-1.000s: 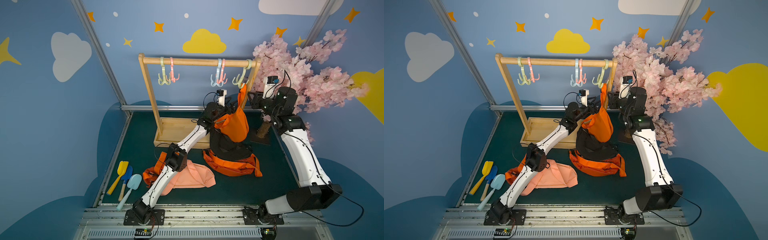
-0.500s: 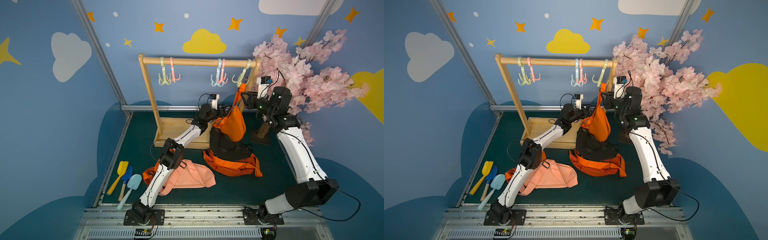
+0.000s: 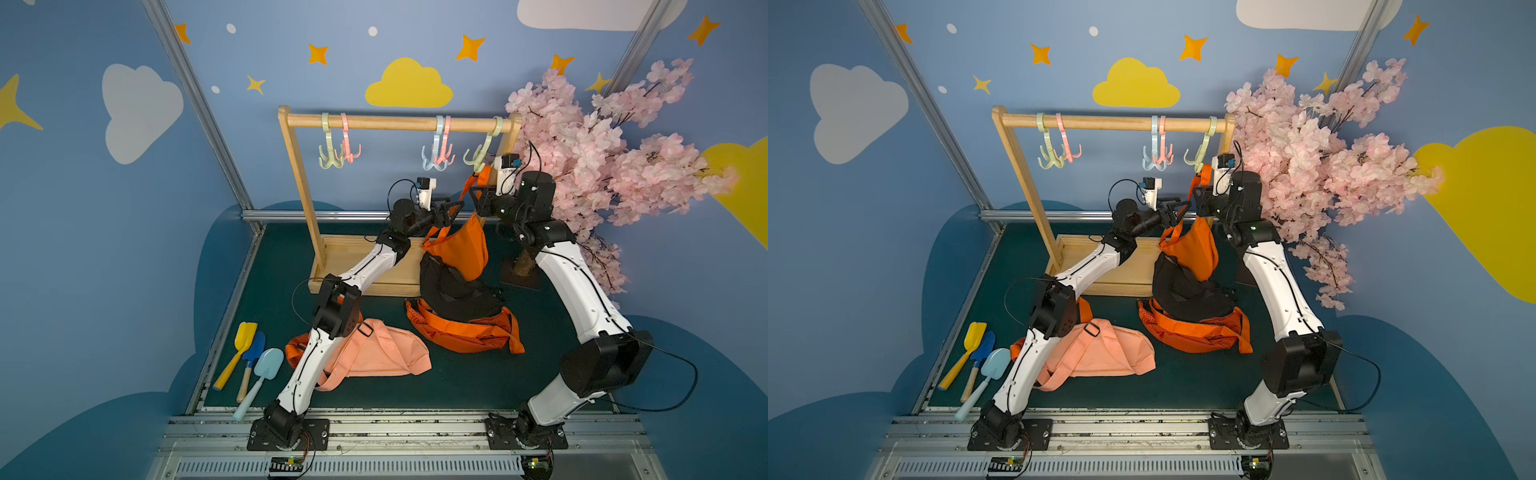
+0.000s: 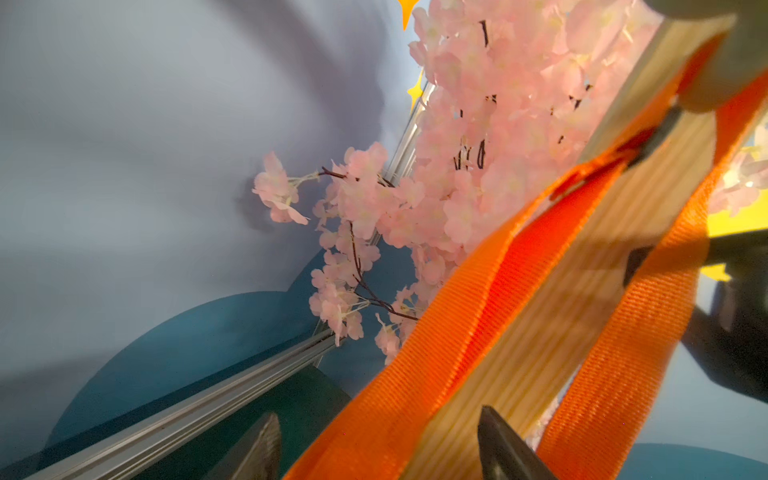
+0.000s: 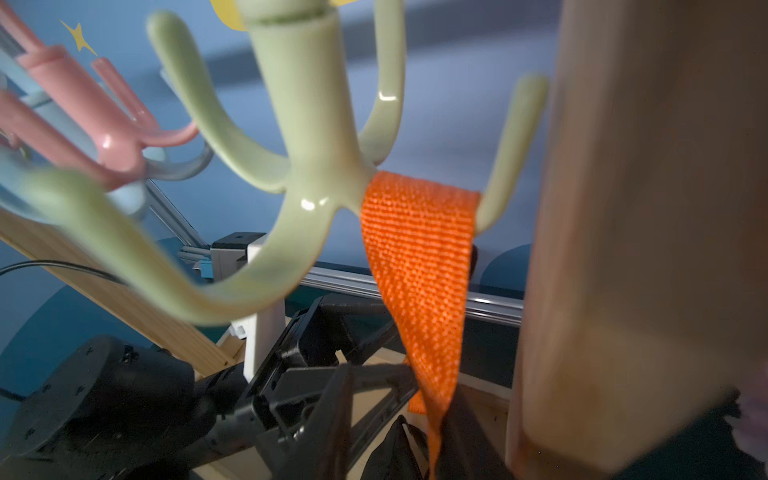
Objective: Take the bag off the hook
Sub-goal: Pick up the bag from the hook.
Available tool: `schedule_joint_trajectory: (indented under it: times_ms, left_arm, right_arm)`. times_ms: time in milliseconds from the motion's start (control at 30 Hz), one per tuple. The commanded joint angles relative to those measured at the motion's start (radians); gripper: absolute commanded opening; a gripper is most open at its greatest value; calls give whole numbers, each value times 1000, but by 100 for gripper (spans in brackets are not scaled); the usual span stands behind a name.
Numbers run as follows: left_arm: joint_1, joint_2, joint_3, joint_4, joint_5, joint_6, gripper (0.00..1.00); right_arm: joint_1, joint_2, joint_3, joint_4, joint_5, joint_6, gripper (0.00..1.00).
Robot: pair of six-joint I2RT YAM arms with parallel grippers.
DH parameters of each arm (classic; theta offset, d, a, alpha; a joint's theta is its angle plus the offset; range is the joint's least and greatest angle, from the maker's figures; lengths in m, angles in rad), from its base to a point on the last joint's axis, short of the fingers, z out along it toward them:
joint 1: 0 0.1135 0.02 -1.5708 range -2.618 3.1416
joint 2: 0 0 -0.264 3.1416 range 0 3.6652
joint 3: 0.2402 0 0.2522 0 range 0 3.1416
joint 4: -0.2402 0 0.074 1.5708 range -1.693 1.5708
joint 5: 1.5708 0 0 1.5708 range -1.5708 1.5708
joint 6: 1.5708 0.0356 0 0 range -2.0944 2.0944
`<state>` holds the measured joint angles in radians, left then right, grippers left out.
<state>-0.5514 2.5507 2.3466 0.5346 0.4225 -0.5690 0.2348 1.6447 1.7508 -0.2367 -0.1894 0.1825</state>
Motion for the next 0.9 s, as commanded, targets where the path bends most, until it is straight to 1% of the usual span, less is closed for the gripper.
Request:
schedule_joint_trajectory:
  times_ms: [0,33,67,167,233,300,367,400,433,467,533,567,600,633,700,867]
  left_arm:
    - [8,-20,12,79,61,5,76]
    - [8,-12,23,89,71,2,76]
    - [10,-2,44,90,85,-1,76]
    - [9,44,135,61,115,-4,76]
    - [8,82,211,21,113,-2,72]
    - [8,118,277,-3,104,-3,63]
    - [6,144,323,-6,85,-11,49]
    - [3,154,337,-6,71,-12,43]
    - [-1,159,350,-8,55,-9,40]
    - [-6,164,357,-10,44,-3,39]
    - [-18,171,369,-9,20,12,41]
    - [-23,174,373,-9,13,15,46]
    - [-28,178,378,-5,10,15,57]
    - [-33,179,383,4,12,11,66]
    - [-38,177,389,30,18,-4,69]
    - [-29,144,397,70,52,-63,69]
  right_arm:
    - [7,20,39,14,46,5,10]
    - [8,18,39,14,49,6,3]
    - [7,14,39,14,51,5,0]
    - [9,1,32,24,58,5,0]
    - [11,-8,37,20,47,1,0]
    - [14,-18,46,8,42,-3,0]
    - [16,-29,62,-9,44,-11,0]
    - [16,-30,75,-21,48,-16,0]
    - [18,-31,95,-46,56,-22,0]
    - [19,-31,117,-66,63,-28,0]
    - [24,-27,174,-112,82,-46,0]
    - [28,-24,200,-130,92,-58,0]
    - [34,-23,230,-152,104,-76,0]
    - [43,-22,258,-173,119,-95,0]
    - [56,-22,305,-206,134,-123,0]
    - [83,-29,394,-274,154,-179,0]
